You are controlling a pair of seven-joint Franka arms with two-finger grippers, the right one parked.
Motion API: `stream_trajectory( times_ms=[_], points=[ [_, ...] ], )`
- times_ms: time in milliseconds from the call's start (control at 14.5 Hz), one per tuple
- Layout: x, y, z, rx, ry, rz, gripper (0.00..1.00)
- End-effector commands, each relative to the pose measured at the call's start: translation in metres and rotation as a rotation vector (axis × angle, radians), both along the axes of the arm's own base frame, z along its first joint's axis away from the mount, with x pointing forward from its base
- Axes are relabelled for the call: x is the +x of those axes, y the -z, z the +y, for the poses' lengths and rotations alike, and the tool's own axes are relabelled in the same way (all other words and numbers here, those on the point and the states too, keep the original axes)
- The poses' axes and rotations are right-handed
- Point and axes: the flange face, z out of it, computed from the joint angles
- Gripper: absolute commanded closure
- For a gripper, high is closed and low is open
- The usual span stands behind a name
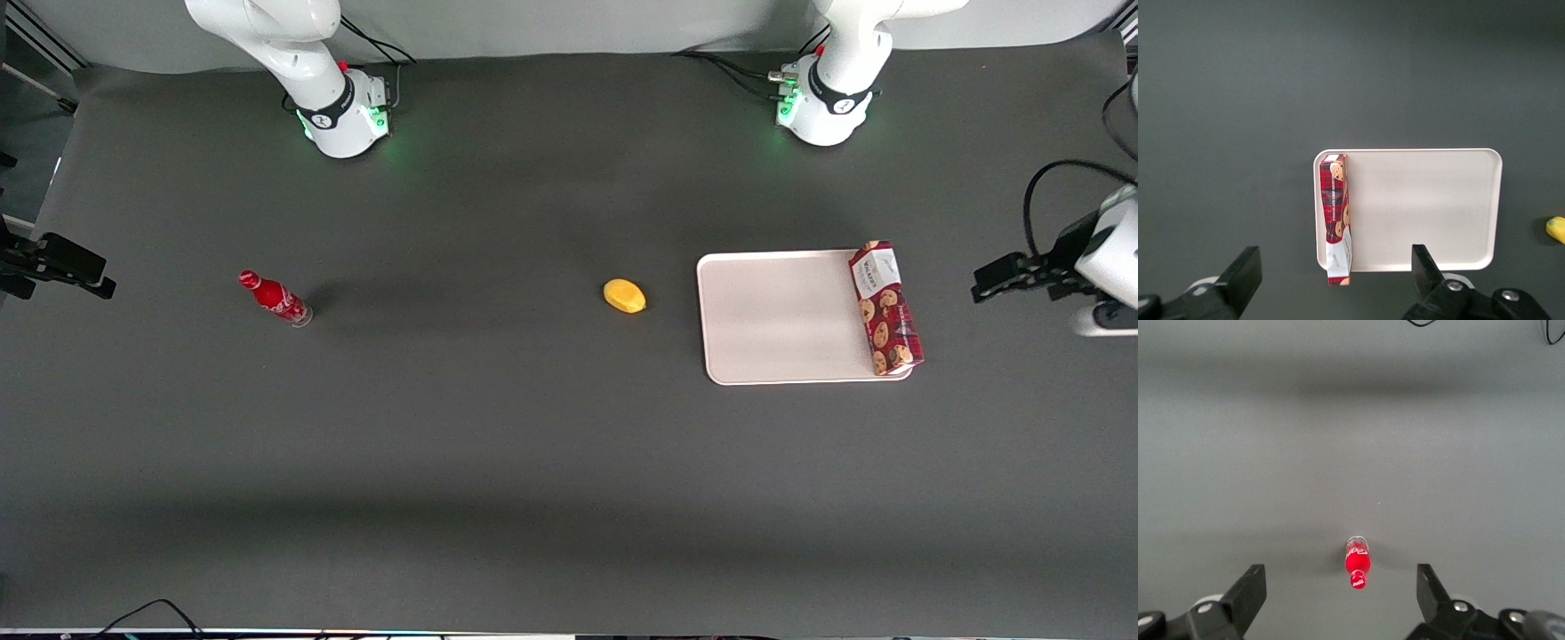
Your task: Place red cookie box on tray
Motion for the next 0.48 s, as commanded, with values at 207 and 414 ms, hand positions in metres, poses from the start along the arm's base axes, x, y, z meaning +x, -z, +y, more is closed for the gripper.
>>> stream_trajectory(
  times_ms=[207,414],
  points=[
    [-0.026,-0.057,-0.018,0.02,0.012,-0.041,0.0],
    [-0.029,-0.057,-0.02,0.023,0.021,-0.029,0.0]
  ],
)
